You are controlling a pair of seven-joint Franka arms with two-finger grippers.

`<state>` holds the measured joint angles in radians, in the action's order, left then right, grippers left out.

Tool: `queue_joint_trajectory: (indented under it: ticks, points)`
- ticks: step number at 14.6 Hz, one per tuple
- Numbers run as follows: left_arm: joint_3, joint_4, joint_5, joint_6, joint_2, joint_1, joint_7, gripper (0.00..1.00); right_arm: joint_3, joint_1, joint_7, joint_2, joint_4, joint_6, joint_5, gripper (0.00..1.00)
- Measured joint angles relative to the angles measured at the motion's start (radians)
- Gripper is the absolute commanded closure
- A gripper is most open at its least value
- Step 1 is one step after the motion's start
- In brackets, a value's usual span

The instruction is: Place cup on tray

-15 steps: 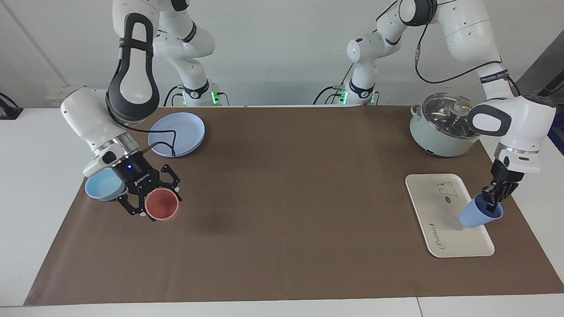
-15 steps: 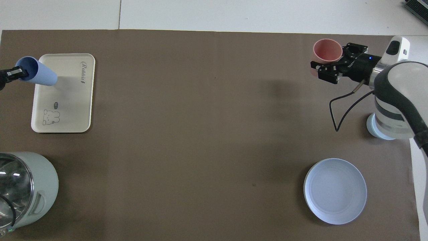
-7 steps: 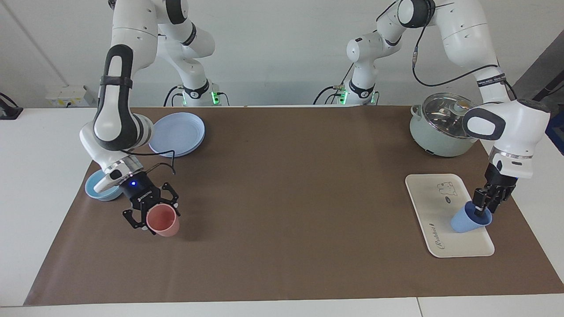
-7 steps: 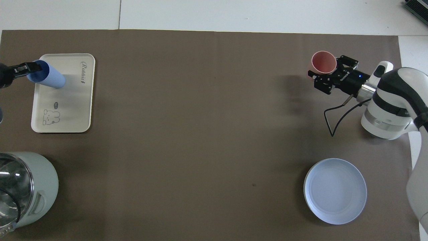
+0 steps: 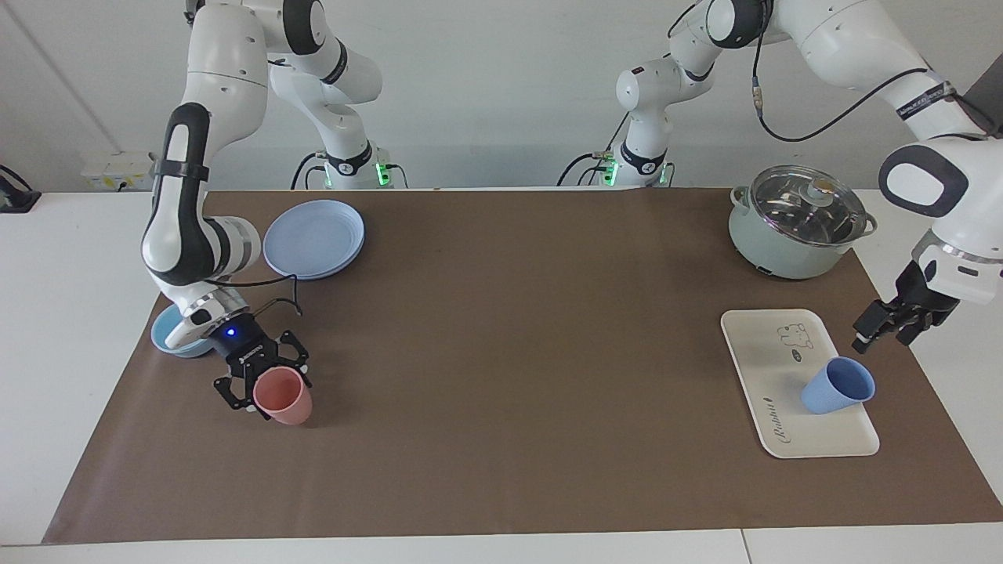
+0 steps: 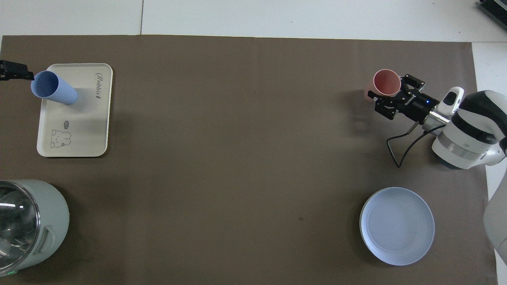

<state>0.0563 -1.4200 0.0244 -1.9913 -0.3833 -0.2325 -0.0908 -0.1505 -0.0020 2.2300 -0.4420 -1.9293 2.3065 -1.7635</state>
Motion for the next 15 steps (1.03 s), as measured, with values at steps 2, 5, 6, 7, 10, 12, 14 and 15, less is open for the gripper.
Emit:
queue_joint_trajectory:
  ticks: [2,5,6,7,10,12,14,15]
  points:
    - [-0.001,0.041,-0.039,0.103,0.005,0.077,0.069,0.00,0.001,0.000,0.027,-0.016,-0.001,-0.014,-0.026,1.00]
    - [0.001,0.085,-0.045,0.262,0.018,0.146,0.103,0.00,0.001,0.000,0.029,-0.019,-0.001,-0.015,-0.037,1.00]
    - [0.001,0.094,-0.045,0.306,0.036,0.162,0.104,0.00,0.001,0.000,0.029,-0.019,-0.001,-0.015,-0.038,1.00]
    - [0.001,0.095,-0.045,0.344,0.061,0.175,0.106,0.00,0.001,0.000,0.029,-0.019,-0.002,-0.015,-0.038,1.00]
    - [-0.002,0.057,-0.045,0.403,0.158,0.208,0.107,0.00,0.001,0.000,0.041,-0.019,-0.009,-0.015,-0.039,1.00]
    - [-0.035,-0.020,-0.045,0.414,0.241,0.253,0.107,0.00,0.001,0.000,0.050,-0.019,-0.013,-0.015,-0.039,0.09]
    - [-0.096,-0.102,-0.045,0.417,0.314,0.314,0.107,0.00,0.002,0.000,0.051,-0.019,-0.016,-0.015,-0.039,0.00]
    - [-0.109,-0.137,-0.045,0.417,0.343,0.325,0.107,0.00,0.001,0.000,0.051,-0.019,-0.017,-0.015,-0.039,0.00]
